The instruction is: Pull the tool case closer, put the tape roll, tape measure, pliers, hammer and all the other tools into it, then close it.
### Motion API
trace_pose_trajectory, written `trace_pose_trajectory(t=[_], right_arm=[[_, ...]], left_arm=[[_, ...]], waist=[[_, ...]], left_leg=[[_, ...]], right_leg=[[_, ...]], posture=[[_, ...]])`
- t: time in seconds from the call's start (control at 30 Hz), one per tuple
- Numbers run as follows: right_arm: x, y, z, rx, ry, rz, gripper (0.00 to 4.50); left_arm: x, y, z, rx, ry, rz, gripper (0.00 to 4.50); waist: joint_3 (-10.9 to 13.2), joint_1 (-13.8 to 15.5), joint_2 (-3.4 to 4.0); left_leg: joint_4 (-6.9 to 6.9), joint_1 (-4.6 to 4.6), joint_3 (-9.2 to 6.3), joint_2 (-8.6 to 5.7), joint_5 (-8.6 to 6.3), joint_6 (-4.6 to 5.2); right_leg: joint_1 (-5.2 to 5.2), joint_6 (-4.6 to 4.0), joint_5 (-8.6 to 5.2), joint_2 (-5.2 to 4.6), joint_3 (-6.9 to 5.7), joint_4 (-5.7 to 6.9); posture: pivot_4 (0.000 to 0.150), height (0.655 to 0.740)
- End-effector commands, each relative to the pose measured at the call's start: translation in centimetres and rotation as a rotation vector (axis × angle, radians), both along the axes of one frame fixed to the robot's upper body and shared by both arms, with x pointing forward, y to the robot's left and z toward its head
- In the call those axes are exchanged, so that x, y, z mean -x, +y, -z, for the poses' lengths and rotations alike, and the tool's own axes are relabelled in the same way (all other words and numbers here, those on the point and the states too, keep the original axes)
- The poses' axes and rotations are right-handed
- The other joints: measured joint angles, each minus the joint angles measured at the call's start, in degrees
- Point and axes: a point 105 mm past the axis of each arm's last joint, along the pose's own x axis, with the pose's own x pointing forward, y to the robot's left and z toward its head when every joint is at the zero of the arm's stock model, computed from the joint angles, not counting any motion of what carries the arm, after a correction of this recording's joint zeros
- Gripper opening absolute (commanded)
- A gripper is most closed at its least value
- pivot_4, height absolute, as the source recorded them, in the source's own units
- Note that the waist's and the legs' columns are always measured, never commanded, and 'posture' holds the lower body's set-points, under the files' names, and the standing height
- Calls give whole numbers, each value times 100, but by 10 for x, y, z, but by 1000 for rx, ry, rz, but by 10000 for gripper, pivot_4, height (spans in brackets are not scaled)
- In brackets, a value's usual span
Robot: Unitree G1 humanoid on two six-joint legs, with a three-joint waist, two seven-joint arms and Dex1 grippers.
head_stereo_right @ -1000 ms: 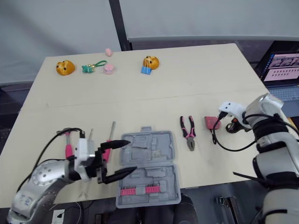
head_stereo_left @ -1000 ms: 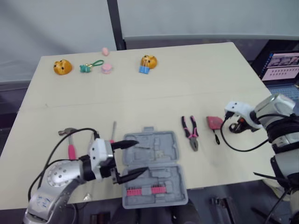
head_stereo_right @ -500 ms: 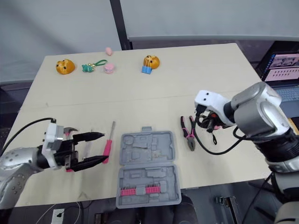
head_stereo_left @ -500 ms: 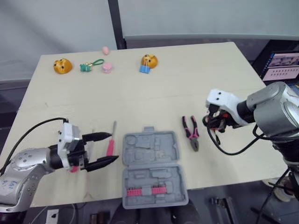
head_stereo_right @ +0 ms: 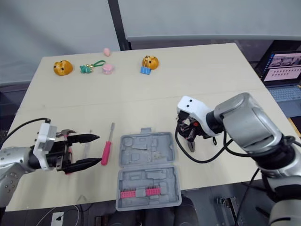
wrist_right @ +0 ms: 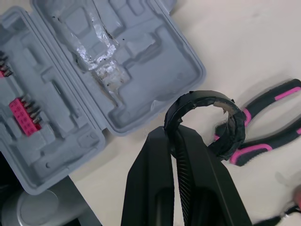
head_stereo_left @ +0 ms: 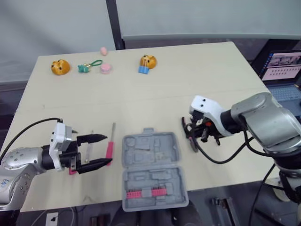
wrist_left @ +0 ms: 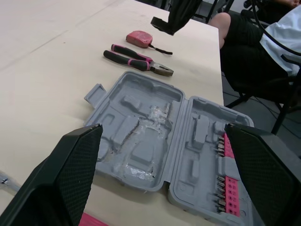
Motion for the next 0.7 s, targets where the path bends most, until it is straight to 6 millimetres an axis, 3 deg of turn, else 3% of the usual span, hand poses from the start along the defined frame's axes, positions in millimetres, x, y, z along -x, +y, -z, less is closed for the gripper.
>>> trace_pose_trajectory(t=[0.03, 0.37, 0.7], right_arm=[[3, 16, -4, -26, -35, -39, 328], [-8, 50, 3, -70, -47, -70, 328], [-18, 100, 11, -157, -40, -134, 328]], left_arm=[[6, -1, -10, -48, -61, 28, 45000], [8, 26, -8, -86, -103, -90, 45000], [11, 49, -5, -113, -74, -176, 45000]], waist=[[0, -14, 0], [0, -78, -2], [-3, -130, -7]], left_leg=[[0, 0, 3, 1, 0, 0], [2, 0, 6, 0, 0, 0], [-7, 0, 16, 5, -2, 0]], right_leg=[[-2, 0, 0, 0, 0, 3], [-7, -3, -1, -1, 1, 10], [-65, -11, -5, -6, -2, 58]], posture=[[1500, 7400], [1500, 7400], [1500, 7400]])
